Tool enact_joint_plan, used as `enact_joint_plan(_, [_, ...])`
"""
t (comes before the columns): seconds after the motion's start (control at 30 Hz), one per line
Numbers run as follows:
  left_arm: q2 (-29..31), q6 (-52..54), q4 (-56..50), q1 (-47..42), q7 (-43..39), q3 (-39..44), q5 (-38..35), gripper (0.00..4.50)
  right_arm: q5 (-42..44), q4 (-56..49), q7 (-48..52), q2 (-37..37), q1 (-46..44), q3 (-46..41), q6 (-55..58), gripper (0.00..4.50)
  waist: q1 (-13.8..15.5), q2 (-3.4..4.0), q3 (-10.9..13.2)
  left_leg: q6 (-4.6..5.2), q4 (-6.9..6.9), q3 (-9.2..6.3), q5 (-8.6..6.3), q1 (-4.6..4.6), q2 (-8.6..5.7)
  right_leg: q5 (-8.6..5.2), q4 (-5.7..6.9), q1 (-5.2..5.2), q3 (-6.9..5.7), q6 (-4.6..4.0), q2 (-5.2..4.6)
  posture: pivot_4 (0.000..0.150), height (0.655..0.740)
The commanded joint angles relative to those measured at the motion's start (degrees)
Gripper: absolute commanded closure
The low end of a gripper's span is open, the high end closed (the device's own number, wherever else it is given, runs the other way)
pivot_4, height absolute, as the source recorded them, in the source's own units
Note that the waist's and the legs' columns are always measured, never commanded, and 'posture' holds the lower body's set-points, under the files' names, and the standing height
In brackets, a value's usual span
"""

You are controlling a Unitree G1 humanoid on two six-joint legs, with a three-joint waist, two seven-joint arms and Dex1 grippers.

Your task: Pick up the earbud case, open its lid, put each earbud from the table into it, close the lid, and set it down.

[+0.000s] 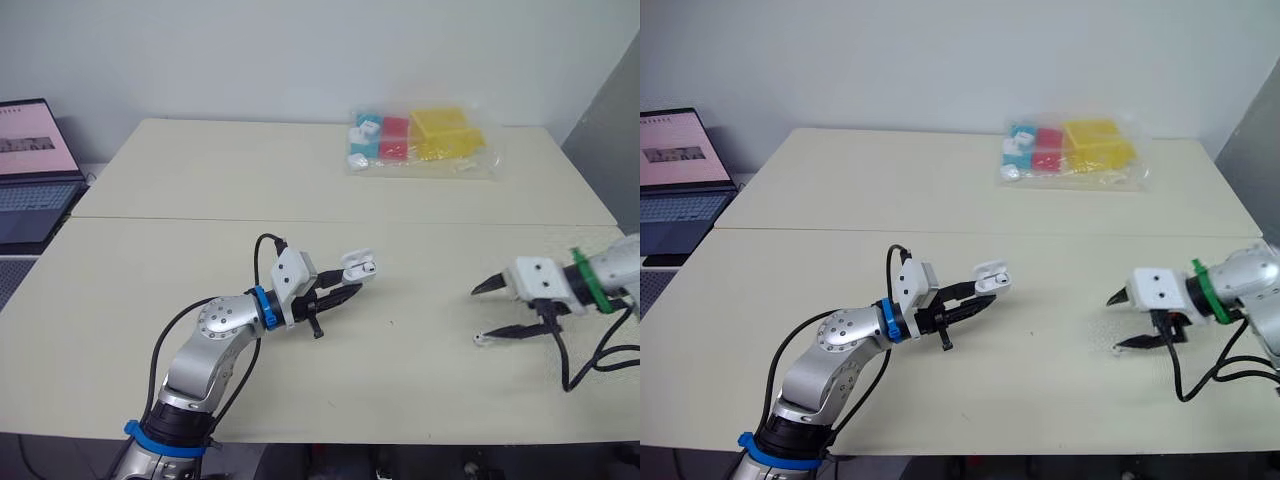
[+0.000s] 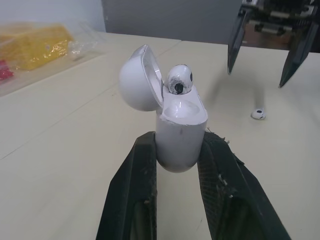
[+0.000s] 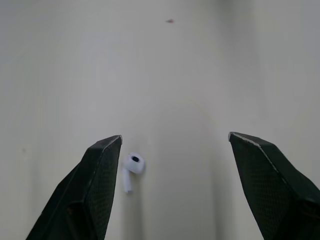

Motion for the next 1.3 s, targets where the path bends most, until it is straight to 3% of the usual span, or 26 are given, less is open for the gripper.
enact_joint_plan(0.03, [-1.1, -1.6, -0.8, -1.0, 0.2, -0.4, -0.6, 3.74, -3.1, -8.4, -5.1, -1.4, 1.8, 0.0, 11.6, 0.94, 0.0, 0.00, 0.0, 0.00, 0.00, 0.00, 0.00, 0.01, 0.01, 0.00, 0.01, -0.01, 0.00, 0.00, -0.01, 0.150, 0.7345])
enact_joint_plan(0.17, [-2.2, -2.2, 0.0, -1.2, 0.2, -0.9, -0.2, 3.74, -0.4, -16.2, -6.0, -1.1, 1.8, 3.3, 27.7, 0.94, 0.0, 0.00, 0.0, 0.00, 0.02, 0.00, 0.00, 0.03, -0.02, 0.01, 0.03, -0.02, 0.02, 0.01, -0.01, 0.150, 0.7345])
enact_joint_plan(0.33, [-3.4, -3.3, 1.2, -1.5, 0.5, -1.6, 0.4, 3.74, -5.5, -17.6, -6.7, -2.6, -0.9, 11.5, 33.0, 0.94, 0.0, 0.01, 0.0, 0.00, 0.02, -0.02, 0.00, 0.00, -0.06, 0.00, 0.00, -0.03, 0.00, 0.01, 0.01, 0.150, 0.7345])
enact_joint_plan(0.6, [-4.7, -4.4, 1.7, -0.9, 1.3, -2.4, 0.8, 3.74, -11.8, -11.0, -5.4, -1.1, -6.6, 20.2, 30.1, 0.94, -0.1, 0.00, 0.0, 0.00, 0.01, 0.00, 0.00, -0.02, -0.09, 0.00, -0.01, -0.06, -0.02, 0.01, 0.03, 0.150, 0.7345])
enact_joint_plan(1.2, [-4.8, -4.7, 1.7, -0.3, 1.7, -2.6, 1.0, 3.74, -14.1, -6.9, -3.7, 3.1, -9.9, 22.2, 29.9, 0.94, -0.5, 0.00, 0.0, 0.00, 0.03, -0.01, 0.00, 0.04, -0.08, 0.01, 0.05, -0.05, -0.02, 0.01, 0.10, 0.150, 0.7345])
enact_joint_plan(1.3, [-4.7, -4.8, 1.7, -0.3, 1.6, -2.6, 1.1, 3.74, -14.1, -7.5, -3.6, 3.6, -9.9, 22.3, 30.3, 1.52, -0.6, -0.02, 0.0, 0.00, 0.02, -0.01, 0.00, 0.08, -0.05, 0.01, 0.06, -0.02, -0.02, 0.01, 0.13, 0.150, 0.7345])
